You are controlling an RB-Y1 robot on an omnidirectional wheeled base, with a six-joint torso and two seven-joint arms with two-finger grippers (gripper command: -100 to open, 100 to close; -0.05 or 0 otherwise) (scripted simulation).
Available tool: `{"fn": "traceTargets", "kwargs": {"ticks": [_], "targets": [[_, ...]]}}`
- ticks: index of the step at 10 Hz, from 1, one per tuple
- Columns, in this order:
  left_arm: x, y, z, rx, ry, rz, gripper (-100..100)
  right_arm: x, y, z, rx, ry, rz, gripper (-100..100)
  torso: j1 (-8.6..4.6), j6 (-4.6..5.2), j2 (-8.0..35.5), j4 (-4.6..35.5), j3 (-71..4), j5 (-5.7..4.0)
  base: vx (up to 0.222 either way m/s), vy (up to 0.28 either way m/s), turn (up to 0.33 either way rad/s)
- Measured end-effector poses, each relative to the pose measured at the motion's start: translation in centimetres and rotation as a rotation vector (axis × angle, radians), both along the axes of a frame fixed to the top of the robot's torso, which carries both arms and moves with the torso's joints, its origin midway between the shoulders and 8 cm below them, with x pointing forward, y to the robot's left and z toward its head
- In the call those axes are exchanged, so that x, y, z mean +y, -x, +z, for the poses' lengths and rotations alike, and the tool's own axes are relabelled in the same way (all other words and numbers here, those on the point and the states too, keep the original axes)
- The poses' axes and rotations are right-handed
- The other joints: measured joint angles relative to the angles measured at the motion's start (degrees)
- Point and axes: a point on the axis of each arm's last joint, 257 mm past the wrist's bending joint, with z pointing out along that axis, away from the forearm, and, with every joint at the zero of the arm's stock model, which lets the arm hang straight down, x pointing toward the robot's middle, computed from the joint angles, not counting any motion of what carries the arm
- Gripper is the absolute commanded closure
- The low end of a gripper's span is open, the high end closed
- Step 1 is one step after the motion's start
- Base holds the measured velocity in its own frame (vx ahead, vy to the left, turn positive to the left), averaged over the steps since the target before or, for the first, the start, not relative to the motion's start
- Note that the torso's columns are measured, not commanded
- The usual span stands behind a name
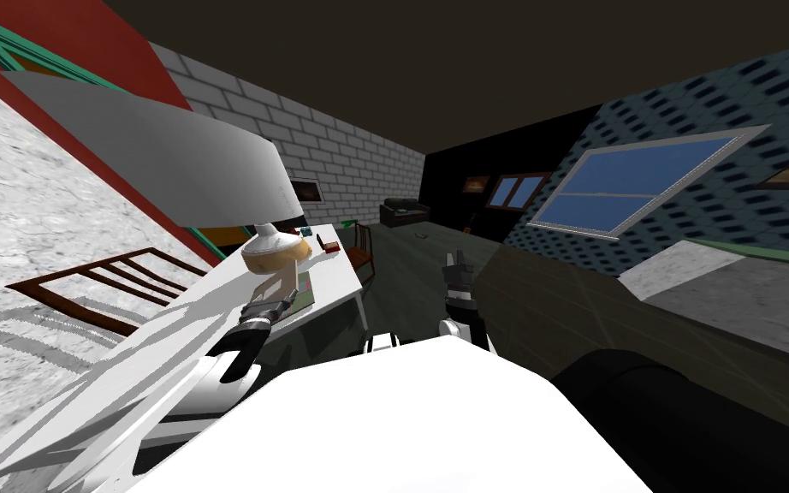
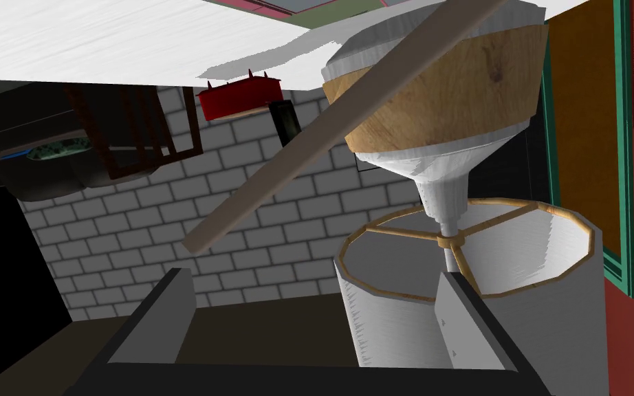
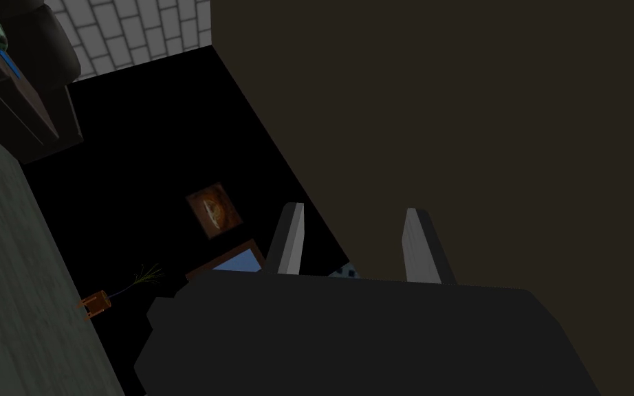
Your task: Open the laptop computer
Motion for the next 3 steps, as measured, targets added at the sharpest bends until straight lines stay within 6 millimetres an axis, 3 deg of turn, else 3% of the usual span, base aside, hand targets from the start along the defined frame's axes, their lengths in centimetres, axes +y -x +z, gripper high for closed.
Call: {"fn": "traceTargets", "kwargs": {"ticks": [3], "targets": [[0.00, 0.00, 0.00, 0.000, 0.000, 0.000, 0, 0.00, 0.00, 0.00, 0.000, 0.000, 0.000, 0, -0.02, 0.00, 0.01, 0.00, 0.01, -0.01, 0.000, 0.000, 0.000]]}}
